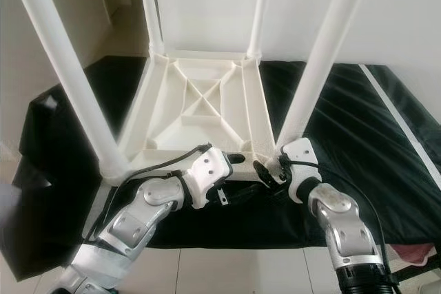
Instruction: Building children table
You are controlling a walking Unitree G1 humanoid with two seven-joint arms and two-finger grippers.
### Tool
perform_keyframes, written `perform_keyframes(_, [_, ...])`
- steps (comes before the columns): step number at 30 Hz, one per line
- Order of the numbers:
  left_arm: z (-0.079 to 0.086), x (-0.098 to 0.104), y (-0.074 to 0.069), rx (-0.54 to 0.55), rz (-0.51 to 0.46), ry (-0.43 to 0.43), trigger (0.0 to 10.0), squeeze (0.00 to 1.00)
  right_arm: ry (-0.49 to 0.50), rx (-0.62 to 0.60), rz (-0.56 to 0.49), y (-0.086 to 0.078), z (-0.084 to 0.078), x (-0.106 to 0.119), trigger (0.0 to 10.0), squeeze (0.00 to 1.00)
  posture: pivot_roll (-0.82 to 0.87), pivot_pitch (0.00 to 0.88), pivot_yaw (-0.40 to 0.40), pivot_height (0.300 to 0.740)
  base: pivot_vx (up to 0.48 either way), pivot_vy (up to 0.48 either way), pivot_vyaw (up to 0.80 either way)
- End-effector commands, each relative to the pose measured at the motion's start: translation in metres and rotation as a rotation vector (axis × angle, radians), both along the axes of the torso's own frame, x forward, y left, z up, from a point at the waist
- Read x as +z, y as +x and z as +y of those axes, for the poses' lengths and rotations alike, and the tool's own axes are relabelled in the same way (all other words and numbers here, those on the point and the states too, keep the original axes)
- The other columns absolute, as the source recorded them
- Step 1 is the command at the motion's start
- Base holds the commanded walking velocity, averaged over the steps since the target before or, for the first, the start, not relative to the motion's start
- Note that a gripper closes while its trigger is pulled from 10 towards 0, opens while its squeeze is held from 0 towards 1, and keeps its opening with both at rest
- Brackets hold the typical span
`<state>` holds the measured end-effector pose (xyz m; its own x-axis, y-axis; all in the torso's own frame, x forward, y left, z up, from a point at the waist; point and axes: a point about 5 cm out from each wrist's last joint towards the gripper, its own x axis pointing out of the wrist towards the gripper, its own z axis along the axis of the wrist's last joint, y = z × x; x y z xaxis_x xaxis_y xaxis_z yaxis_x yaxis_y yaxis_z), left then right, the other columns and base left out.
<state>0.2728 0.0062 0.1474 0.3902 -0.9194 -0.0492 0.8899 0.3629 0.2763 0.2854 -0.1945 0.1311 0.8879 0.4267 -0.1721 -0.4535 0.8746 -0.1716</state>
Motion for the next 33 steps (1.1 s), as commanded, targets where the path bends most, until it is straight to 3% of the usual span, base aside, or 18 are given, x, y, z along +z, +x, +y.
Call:
perform_keyframes(1, [-0.001, 0.001, 0.000, -0.020, -0.009, 0.010, 10.0, 0.00, -0.001, 0.036, 0.017, 0.001, 0.006, -0.004, 0.0, 0.00, 0.00, 0.000, -0.028, 0.740, 0.000, 0.000, 0.00])
perform_keyframes(12, [-0.002, 0.002, -0.002, -0.029, -0.004, -0.002, 10.0, 0.00, 0.015, 0.056, 0.049, -0.005, 0.004, -0.012, 0.0, 0.00, -0.01, 0.000, -0.022, 0.740, 0.000, 0.000, 0.00])
perform_keyframes(13, [-0.002, 0.002, -0.002, -0.032, -0.004, -0.002, 10.0, 0.00, 0.013, 0.043, 0.047, -0.004, 0.003, -0.012, 4.6, 0.00, -0.01, 0.000, -0.022, 0.740, 0.000, 0.000, 0.00])
perform_keyframes(14, [-0.002, 0.002, -0.002, -0.032, -0.004, -0.002, 10.0, 0.00, 0.013, 0.043, 0.047, -0.004, 0.003, -0.012, 4.6, 0.00, -0.01, 0.000, -0.022, 0.740, 0.000, 0.000, 0.00])
perform_keyframes(15, [-0.002, 0.002, -0.003, -0.033, -0.003, 0.000, 10.0, 0.00, 0.014, 0.025, 0.042, -0.004, 0.002, -0.011, 10.0, 0.00, -0.01, 0.000, -0.022, 0.740, 0.000, 0.000, 0.00])
perform_keyframes(20, [-0.002, 0.001, -0.003, -0.033, -0.002, 0.004, 10.0, 0.00, 0.040, -0.066, 0.033, -0.004, -0.002, -0.009, 10.0, 0.00, -0.01, 0.000, -0.026, 0.740, 0.000, 0.000, 0.00])
perform_keyframes(22, [-0.002, 0.000, -0.004, -0.034, 0.002, 0.003, 10.0, 0.00, 0.086, -0.196, 0.042, -0.003, -0.006, -0.008, 10.0, 0.00, -0.01, 0.000, -0.025, 0.740, 0.000, 0.000, 0.00])
perform_keyframes(25, [-0.002, 0.000, -0.005, -0.036, 0.005, 0.002, 10.0, 0.00, 0.109, -0.277, 0.039, -0.004, -0.006, -0.006, 10.0, 0.00, -0.01, 0.000, -0.023, 0.740, 0.000, 0.000, 0.00])
perform_keyframes(33, [-0.002, 0.000, -0.005, -0.040, 0.006, 0.003, 10.0, 0.00, 0.118, -0.345, 0.026, -0.006, -0.004, -0.005, 10.0, 0.00, -0.01, 0.000, -0.022, 0.740, 0.000, 0.000, 0.00])
